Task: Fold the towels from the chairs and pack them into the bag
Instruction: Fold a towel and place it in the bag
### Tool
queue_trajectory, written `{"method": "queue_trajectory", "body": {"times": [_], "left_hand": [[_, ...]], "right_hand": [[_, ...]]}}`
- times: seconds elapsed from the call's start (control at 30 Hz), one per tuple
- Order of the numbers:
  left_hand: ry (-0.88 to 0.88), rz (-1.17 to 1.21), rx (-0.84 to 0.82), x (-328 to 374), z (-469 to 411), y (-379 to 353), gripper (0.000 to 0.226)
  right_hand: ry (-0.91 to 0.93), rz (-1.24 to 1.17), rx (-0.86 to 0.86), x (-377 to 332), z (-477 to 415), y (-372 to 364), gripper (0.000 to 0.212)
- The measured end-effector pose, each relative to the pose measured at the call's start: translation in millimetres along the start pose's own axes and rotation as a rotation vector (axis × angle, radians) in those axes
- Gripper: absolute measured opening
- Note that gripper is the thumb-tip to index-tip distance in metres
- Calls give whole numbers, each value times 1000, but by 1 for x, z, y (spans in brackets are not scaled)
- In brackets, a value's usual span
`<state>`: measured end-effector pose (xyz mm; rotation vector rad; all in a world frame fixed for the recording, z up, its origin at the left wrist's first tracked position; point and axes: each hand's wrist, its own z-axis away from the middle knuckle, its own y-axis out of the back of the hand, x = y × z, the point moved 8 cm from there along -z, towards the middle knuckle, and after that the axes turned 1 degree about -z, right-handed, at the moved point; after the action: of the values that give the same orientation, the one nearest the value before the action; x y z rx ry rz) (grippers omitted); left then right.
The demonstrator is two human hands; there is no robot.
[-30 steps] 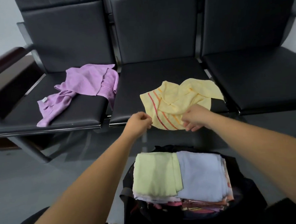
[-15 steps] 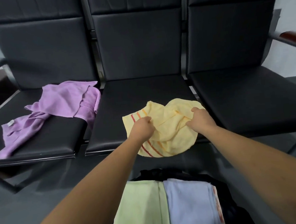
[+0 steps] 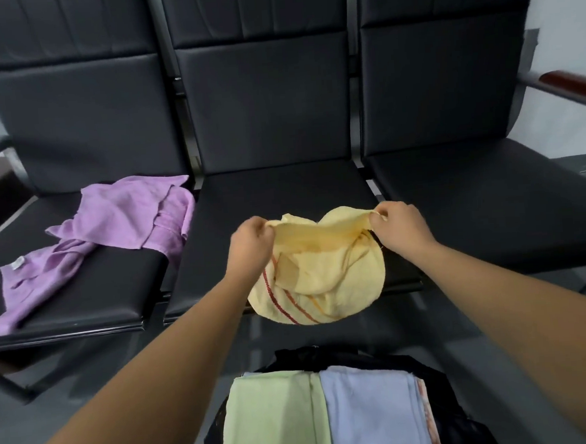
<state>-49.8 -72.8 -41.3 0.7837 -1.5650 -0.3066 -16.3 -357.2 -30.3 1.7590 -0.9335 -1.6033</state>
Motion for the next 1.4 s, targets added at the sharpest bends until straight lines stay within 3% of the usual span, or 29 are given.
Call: {"method": "queue_trajectory", "body": {"times": [0.17, 0.27, 0.37, 0.47, 0.67, 0.73, 0.87, 0.93, 1.0, 1.07, 1.1, 1.2, 1.23, 1.3, 1.4], "left_hand": [[-7, 205, 79, 45, -2, 65, 19], [-61, 243, 72, 73, 6, 107, 20], [-123, 215, -13, 89, 20, 143, 13], [-123, 130, 13, 91, 35, 179, 16], [-33, -66, 117, 91, 66, 228, 14], [22, 63, 127, 99, 75, 240, 15], [60, 505, 140, 152, 89, 265, 12], [-23, 885, -9, 197, 97, 276, 16], [-164, 1049, -227, 238, 106, 290, 21], [-212, 993, -286, 251, 108, 304, 18], [-192, 829, -218, 245, 104, 309, 14], [-54, -90, 86, 207, 90, 326, 13], [-8, -234, 126, 195, 89, 328, 14], [20, -209, 130, 179, 89, 325, 11], [-26, 87, 72, 183, 93, 314, 18]], "right_hand": [[93, -210, -23, -42, 11, 41, 30], [176, -189, -22, -71, 23, 68, 21], [212, -72, -46, -88, 36, 94, 15], [179, -5, -32, -84, 51, 118, 18], [116, -142, 93, -85, 83, 152, 25], [76, -315, 139, -99, 91, 163, 24], [-42, -960, 114, -131, 90, 191, 20], [22, -1236, 12, -162, 91, 216, 20], [90, -1493, -125, -190, 97, 241, 13], [123, -1555, -175, -203, 103, 259, 13], [107, -1458, -126, -201, 104, 264, 14], [-17, -929, 123, -177, 110, 270, 8], [-39, -864, 158, -173, 112, 268, 11], [-31, -829, 159, -171, 112, 260, 21], [6, -844, 130, -183, 113, 249, 26]]}}
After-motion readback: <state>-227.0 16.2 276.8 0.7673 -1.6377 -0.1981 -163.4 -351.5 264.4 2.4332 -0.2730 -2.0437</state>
